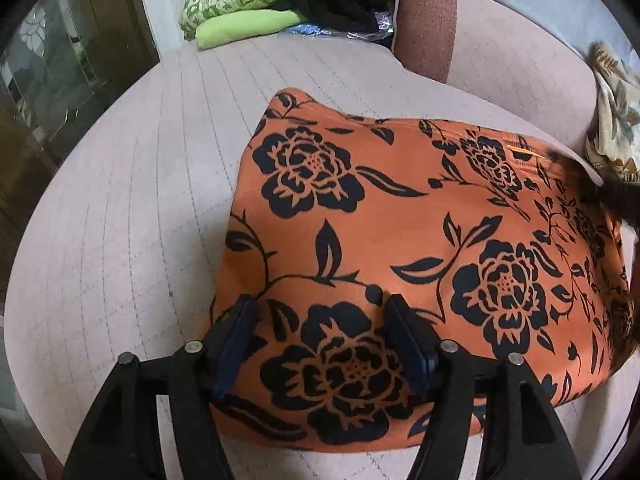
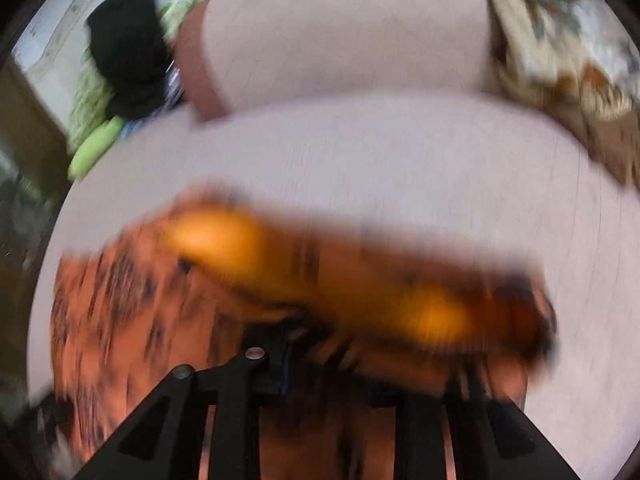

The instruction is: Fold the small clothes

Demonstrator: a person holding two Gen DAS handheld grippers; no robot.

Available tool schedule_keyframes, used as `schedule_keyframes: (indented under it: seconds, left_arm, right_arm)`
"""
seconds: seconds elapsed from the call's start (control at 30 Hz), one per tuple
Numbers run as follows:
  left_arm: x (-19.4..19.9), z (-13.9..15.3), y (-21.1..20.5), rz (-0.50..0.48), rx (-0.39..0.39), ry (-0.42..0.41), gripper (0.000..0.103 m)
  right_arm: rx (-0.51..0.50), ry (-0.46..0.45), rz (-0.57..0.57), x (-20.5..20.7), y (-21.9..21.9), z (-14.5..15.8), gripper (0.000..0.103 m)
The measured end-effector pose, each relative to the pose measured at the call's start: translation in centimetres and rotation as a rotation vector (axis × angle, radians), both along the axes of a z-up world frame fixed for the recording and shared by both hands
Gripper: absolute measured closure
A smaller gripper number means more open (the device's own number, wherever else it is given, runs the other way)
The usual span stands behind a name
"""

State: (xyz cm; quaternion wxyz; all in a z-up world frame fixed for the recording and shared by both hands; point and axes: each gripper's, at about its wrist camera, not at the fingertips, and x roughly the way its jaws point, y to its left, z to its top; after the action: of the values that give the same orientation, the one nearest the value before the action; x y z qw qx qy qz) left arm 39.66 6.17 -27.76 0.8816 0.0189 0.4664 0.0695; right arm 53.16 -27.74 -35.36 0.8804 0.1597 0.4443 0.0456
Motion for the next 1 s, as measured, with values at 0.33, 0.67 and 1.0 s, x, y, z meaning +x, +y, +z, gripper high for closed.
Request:
schedule_keyframes:
  seconds: [0.33, 0.67, 1.0]
  left_arm:
    - [-0.1, 1.9, 2.8, 0.089, -0.057, -0.043, 0.034]
    - [-1.2, 0.2, 4.1, 0.108, -0.049, 0.037, 0.013]
    - [-8.7, 2.7, 4.0, 0.212, -0.056, -0.07, 0.013]
  right_arm:
    - [0.112, -0.181, -0.081, -6.5, -1.7, 3.1, 0.073]
    - [0.074, -0.069, -0.021, -20.1, 0.6, -3.5, 0.07]
    - [0.187, -0.193, -0.035, -20.3, 2.6, 1.1, 0.069]
